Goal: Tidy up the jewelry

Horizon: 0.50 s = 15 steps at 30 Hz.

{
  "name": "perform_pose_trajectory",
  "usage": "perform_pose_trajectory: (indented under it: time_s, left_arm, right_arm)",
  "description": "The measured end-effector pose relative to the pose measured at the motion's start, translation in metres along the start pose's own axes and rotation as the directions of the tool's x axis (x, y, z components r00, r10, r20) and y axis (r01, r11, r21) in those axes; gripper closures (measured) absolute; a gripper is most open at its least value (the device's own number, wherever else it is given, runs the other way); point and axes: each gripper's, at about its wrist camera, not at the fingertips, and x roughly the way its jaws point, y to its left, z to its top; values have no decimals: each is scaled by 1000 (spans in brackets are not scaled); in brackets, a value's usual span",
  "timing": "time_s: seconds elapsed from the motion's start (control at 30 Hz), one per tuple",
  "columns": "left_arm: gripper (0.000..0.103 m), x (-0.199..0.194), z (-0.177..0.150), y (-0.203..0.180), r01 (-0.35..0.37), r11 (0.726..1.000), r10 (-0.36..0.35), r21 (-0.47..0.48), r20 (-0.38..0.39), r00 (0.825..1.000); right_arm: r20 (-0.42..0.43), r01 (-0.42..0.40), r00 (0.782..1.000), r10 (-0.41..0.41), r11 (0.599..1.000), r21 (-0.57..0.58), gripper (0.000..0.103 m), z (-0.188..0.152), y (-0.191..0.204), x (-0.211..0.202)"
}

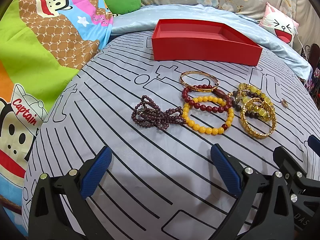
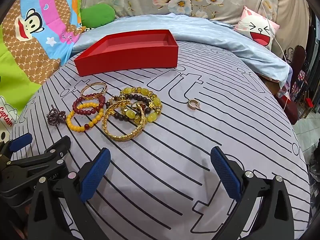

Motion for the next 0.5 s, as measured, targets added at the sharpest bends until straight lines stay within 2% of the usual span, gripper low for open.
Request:
perform_pose_trajectory:
  time_s: [0.5]
  left_arm:
    - [9,4,0,4,4,1000,-4,-8,-4,1000]
  right_arm:
    - [-6,2,1000,-2,1000,-3,6,-1,-1,2]
